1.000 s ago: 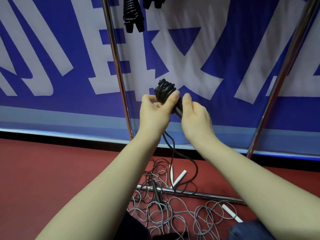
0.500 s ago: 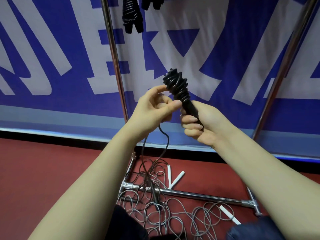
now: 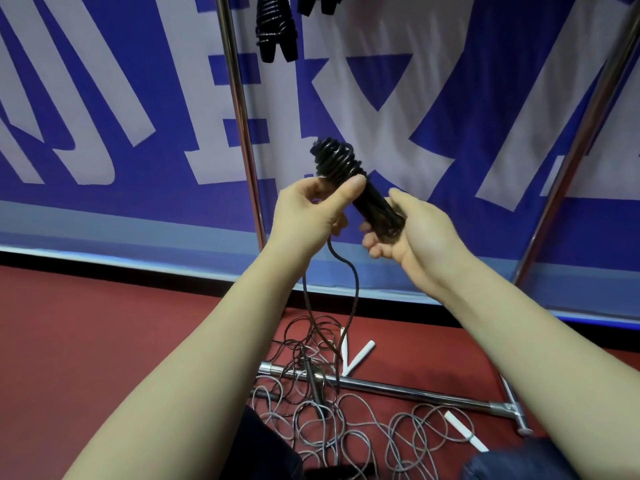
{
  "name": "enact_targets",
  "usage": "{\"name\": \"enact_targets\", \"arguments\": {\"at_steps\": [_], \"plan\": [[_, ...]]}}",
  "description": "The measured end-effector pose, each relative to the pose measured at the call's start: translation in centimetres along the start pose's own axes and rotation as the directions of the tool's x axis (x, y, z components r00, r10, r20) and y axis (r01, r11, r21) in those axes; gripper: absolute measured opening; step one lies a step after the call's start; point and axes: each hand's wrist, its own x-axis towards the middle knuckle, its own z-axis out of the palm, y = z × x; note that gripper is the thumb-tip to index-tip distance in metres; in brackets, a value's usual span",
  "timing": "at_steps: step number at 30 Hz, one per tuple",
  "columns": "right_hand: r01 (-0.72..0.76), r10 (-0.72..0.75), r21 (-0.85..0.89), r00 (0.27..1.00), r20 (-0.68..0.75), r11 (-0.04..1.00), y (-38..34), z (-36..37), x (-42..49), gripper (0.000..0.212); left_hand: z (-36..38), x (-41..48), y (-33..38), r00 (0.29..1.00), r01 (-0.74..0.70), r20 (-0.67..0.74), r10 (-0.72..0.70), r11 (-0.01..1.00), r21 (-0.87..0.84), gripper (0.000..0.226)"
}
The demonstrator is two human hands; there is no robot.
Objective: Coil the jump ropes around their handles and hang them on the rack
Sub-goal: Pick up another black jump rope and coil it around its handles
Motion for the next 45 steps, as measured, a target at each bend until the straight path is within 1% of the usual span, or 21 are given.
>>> {"name": "enact_targets", "arguments": {"at_steps": [3, 4, 6, 8, 9, 11, 12, 13, 15, 18, 20, 22, 25, 28, 31, 33, 35, 39, 42, 43, 45], "plan": [[0.218, -0.222, -0.226, 0.975, 0.007, 0.949, 0.5, 0.3, -0.1, 0.006, 0.4, -0.1, -0.1, 0.991, 0.065, -0.113, -0.066, 0.998, -0.014, 0.036], [0.285, -0.292, -0.343, 0.956, 0.031, 0.895, 0.7, 0.3, -0.3, 0.015, 0.5, -0.1, -0.1, 0.986, 0.089, -0.138, -0.093, 0.996, -0.028, 0.040], [0.402, -0.431, -0.616, 0.896, 0.110, 0.677, 1.2, 0.3, -0.5, 0.029, 0.5, -0.2, 0.0, 0.975, 0.133, -0.173, -0.138, 0.990, -0.042, 0.047], [0.439, -0.535, -0.786, 0.828, 0.167, 0.434, 1.4, 0.4, -0.8, 0.027, 0.6, -0.4, 0.0, 0.969, 0.159, -0.191, -0.159, 0.987, -0.014, 0.048], [0.410, -0.557, -0.857, 0.810, 0.185, 0.312, 1.3, 0.4, -0.9, 0.023, 0.6, -0.5, 0.0, 0.968, 0.165, -0.195, -0.161, 0.986, 0.007, 0.049], [0.283, -0.533, -0.959, 0.811, 0.241, -0.002, 1.1, 0.7, -1.3, 0.025, 0.7, -0.7, -0.2, 0.966, 0.163, -0.209, -0.151, 0.986, 0.043, 0.052], [0.244, -0.502, -0.963, 0.822, 0.268, -0.116, 1.1, 0.9, -1.4, 0.028, 0.7, -0.7, -0.2, 0.966, 0.155, -0.218, -0.140, 0.986, 0.055, 0.052], [0.234, -0.474, -0.959, 0.834, 0.282, -0.159, 1.1, 1.1, -1.6, 0.030, 0.8, -0.6, -0.3, 0.968, 0.140, -0.219, -0.124, 0.988, 0.061, 0.051], [0.248, -0.431, -0.963, 0.861, 0.271, -0.109, 1.3, 1.4, -1.8, 0.030, 0.7, -0.4, -0.4, 0.979, 0.089, -0.188, -0.075, 0.994, 0.067, 0.042], [0.219, -0.349, -0.969, 0.922, 0.167, 0.117, 1.3, 1.3, -1.5, 0.027, 0.4, -0.4, -0.3, 0.999, -0.014, -0.032, 0.016, 0.997, 0.078, 0.018], [0.203, -0.328, -0.936, 0.939, 0.102, 0.289, 1.1, 0.8, -1.1, 0.026, -0.3, -0.1, -0.4, 0.993, -0.051, 0.111, 0.045, 0.997, 0.053, 0.025], [0.216, -0.316, -0.876, 0.946, 0.078, 0.431, 1.2, 0.5, -0.7, 0.030, -1.2, 0.1, -0.6, 0.977, -0.083, 0.201, 0.076, 0.996, 0.025, 0.029], [0.246, -0.263, -0.684, 0.961, 0.082, 0.687, 1.3, 0.3, -0.4, 0.026, -1.8, 0.3, -0.6, 0.981, -0.109, 0.168, 0.097, 0.992, 0.061, 0.023], [0.270, -0.215, -0.501, 0.963, 0.165, 0.822, 0.6, 0.1, -0.5, 0.025, -2.2, 0.5, -0.5, 0.995, -0.075, 0.070, 0.066, 0.988, 0.135, 0.013], [0.212, -0.132, -0.285, 0.952, 0.275, 0.935, -0.2, 0.1, -1.0, 0.029, -2.5, 0.5, -0.1, 0.991, -0.093, 0.106, 0.081, 0.990, 0.111, 0.009], [0.090, -0.049, -0.100, 0.933, 0.356, 0.991, -0.7, 0.2, -1.5, 0.032, -2.3, 0.3, 0.3, 0.979, -0.104, 0.183, 0.089, 0.992, 0.072, 0.018], [-0.025, -0.002, 0.058, 0.903, 0.431, 0.998, -0.9, 0.2, -1.9, 0.035, -1.9, 0.2, 0.7, 0.971, -0.073, 0.229, 0.068, 0.997, 0.012, 0.030], [-0.148, 0.027, 0.207, 0.868, 0.496, 0.967, -1.2, 0.3, -2.5, 0.038, -1.6, 0.1, 1.5, 0.967, -0.039, 0.250, 0.059, 0.996, -0.085, 0.033], [-0.123, 0.069, 0.105, 0.909, 0.411, 0.987, -1.4, 0.3, -2.3, 0.037, -1.4, -0.1, 1.5, 0.985, -0.035, 0.168, 0.047, 0.996, -0.077, 0.032], [-0.080, 0.063, 0.035, 0.937, 0.344, 0.996, -1.3, 0.3, -2.0, 0.034, -1.3, -0.1, 1.3, 0.990, -0.027, 0.133, 0.035, 0.998, -0.055, 0.032], [0.046, -0.031, -0.080, 0.984, 0.175, 0.996, -0.9, 0.4, -1.3, 0.022, -1.0, 0.0, 0.9, 0.998, -0.007, 0.055, 0.008, 1.000, -0.012, 0.035]]}}
